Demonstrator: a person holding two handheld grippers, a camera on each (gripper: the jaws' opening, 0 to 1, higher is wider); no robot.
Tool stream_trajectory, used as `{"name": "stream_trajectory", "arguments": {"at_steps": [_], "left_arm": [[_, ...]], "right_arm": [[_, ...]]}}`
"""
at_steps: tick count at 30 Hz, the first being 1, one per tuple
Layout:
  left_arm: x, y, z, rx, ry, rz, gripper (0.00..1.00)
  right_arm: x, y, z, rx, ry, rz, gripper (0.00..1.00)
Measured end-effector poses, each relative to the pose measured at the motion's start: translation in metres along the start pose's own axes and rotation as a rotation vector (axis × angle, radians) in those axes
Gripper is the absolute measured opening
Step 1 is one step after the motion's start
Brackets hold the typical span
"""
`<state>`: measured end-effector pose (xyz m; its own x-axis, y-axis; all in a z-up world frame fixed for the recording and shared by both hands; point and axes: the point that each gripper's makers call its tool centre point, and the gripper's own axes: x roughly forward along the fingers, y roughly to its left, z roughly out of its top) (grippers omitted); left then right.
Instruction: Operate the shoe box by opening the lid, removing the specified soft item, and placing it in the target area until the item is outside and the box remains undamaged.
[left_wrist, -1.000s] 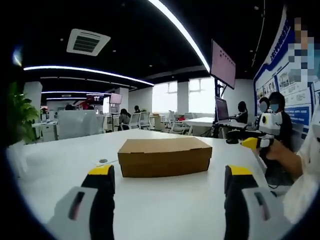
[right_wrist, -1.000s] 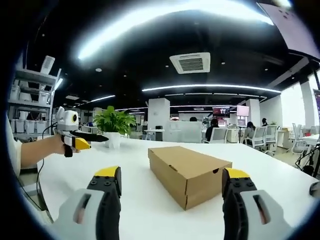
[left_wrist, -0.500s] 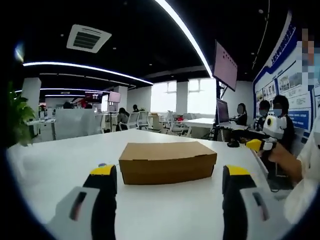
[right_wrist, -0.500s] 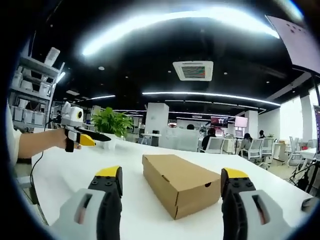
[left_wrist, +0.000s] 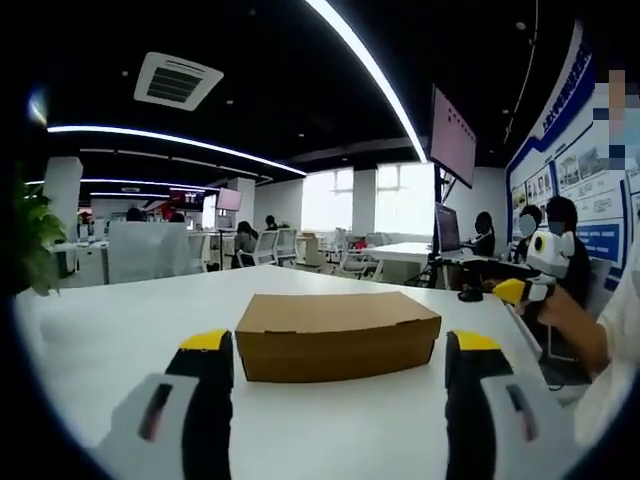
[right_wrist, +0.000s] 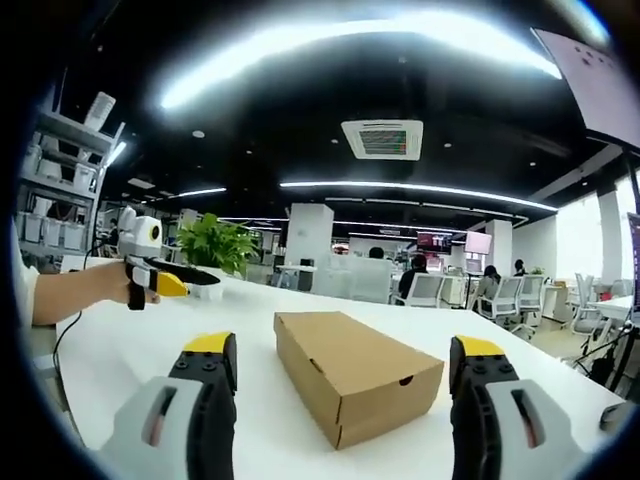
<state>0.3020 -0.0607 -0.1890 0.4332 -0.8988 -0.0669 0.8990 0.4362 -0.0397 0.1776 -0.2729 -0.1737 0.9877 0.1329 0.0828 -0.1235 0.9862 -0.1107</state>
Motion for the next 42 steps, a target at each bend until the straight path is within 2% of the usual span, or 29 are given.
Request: {"name": "stream_trajectory", "arguments": {"at_steps": [3,4,5,7,8,9,10,11,14,18,21,26,29,32,33,35,38,42], "left_arm": [[0.004,0.002,-0.005,0.017,0.034,0.008,0.84],[0.005,0.004,-0.006,0.009,0.044,0.025,0.83],[0.005,0.007,-0.009,-0.013,0.078,0.061,0.83],[0.009,0.003,-0.004,0.003,0.069,0.052,0.83],[0.011,0.001,-0.002,0.016,0.071,0.036,0.83],[0.015,-0.006,0.001,0.037,0.087,-0.011,0.84],[0.016,-0.007,0.002,0.043,0.090,-0.023,0.84],[0.019,-0.010,0.008,0.070,0.085,-0.051,0.85],[0.026,-0.003,0.020,0.085,0.088,-0.059,0.85],[0.031,0.016,0.040,0.042,0.072,-0.050,0.88],[0.034,0.019,0.050,0.022,0.038,-0.069,0.88],[0.038,0.023,0.052,0.010,0.015,-0.071,0.87],[0.041,0.024,0.052,-0.002,0.002,-0.090,0.87],[0.046,0.027,0.050,0.002,0.008,-0.099,0.86],[0.049,0.030,0.046,0.008,0.030,-0.099,0.87],[0.052,0.036,0.043,0.000,0.041,-0.083,0.91],[0.059,0.041,0.040,-0.002,0.039,-0.095,0.91],[0.070,0.046,0.036,-0.008,0.044,-0.102,0.91]], "right_arm": [[0.002,-0.003,-0.002,0.002,0.004,-0.005,0.90],[0.002,-0.003,-0.003,0.002,0.008,-0.005,0.90],[0.003,-0.002,-0.006,-0.001,0.015,-0.001,0.90],[0.004,-0.001,-0.011,-0.014,0.030,0.006,0.89],[0.005,0.003,-0.016,-0.041,0.048,0.030,0.85],[0.006,0.006,-0.019,-0.059,0.071,0.049,0.82],[0.007,0.006,-0.018,-0.049,0.065,0.036,0.81],[0.007,0.006,-0.017,-0.047,0.059,0.034,0.82],[0.007,0.005,-0.012,-0.032,0.050,0.033,0.82],[0.008,-0.005,-0.008,-0.030,0.051,0.009,0.82],[0.009,-0.007,-0.009,-0.041,0.056,0.014,0.80],[0.010,-0.007,-0.017,-0.052,0.098,0.016,0.80],[0.011,-0.010,-0.017,-0.029,0.093,0.008,0.81],[0.013,-0.014,-0.014,0.020,0.069,-0.009,0.84],[0.013,-0.016,-0.013,0.028,0.065,-0.015,0.86],[0.014,-0.018,-0.012,0.036,0.050,-0.027,0.90],[0.016,-0.020,-0.013,0.039,0.043,-0.042,0.92],[0.019,-0.022,-0.006,-0.026,-0.023,-0.052,0.91]]}}
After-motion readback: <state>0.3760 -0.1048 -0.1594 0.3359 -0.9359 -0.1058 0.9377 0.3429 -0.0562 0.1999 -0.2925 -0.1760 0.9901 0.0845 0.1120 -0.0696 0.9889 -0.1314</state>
